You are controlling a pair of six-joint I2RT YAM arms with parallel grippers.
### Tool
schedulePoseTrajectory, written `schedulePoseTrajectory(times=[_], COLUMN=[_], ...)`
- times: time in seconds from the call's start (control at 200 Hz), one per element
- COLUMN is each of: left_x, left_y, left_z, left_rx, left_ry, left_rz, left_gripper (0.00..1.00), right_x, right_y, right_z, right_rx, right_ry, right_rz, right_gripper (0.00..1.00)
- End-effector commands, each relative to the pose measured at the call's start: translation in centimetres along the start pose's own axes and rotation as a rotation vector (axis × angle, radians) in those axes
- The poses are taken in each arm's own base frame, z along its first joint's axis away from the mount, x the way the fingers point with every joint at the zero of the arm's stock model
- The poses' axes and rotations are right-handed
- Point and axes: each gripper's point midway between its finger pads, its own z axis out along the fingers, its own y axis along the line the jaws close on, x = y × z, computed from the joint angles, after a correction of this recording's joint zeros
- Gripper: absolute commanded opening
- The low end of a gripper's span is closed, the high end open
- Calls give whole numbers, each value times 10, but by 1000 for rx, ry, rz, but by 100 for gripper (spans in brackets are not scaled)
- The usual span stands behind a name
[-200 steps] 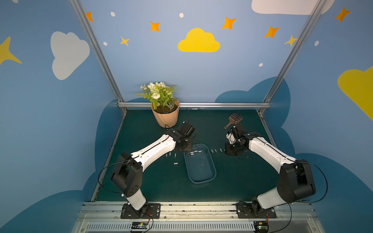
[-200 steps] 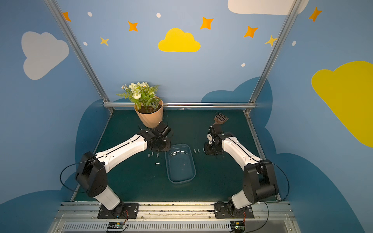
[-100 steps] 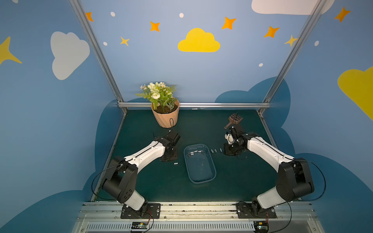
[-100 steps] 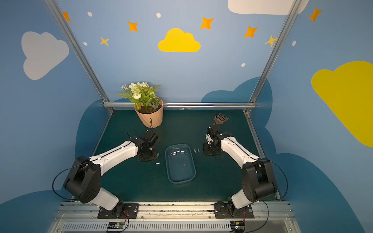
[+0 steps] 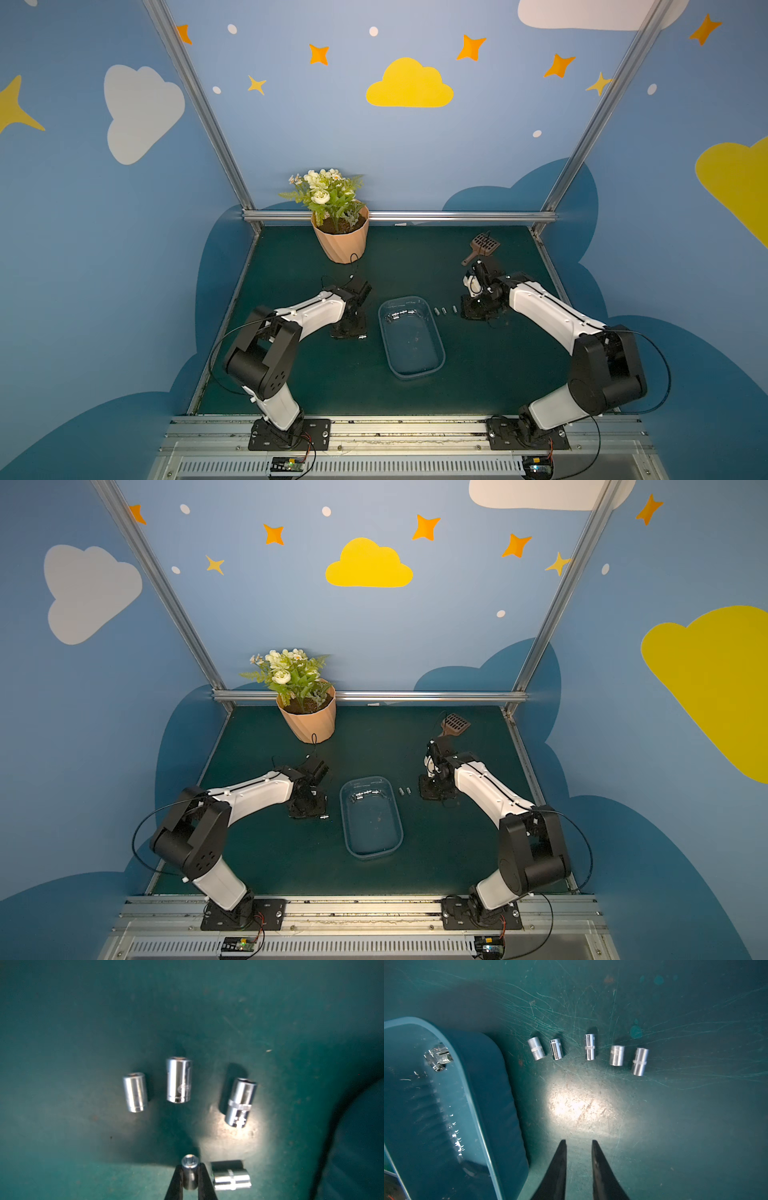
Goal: Take out the socket from the storage box
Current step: Place the socket head at the center of the board.
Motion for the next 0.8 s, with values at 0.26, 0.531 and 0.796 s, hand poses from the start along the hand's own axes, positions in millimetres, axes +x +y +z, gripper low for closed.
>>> schedulePoseTrajectory(times=[0.26, 0.531, 0.796], left_x=[6, -5, -14], left_y=[7, 2, 3], left_z=[13, -4, -22], left_rx=[-2, 16, 1], left_ry=[55, 14, -20], left_rz=[-2, 5, 15], left_gripper=[17, 31, 35], right_x=[-5, -8, -8], right_y=[2, 3, 1], right_z=[6, 7, 19], right_rx=[5, 13, 14], right_ry=[17, 24, 43], right_rz=[4, -6, -5], right_gripper=[23, 23, 23])
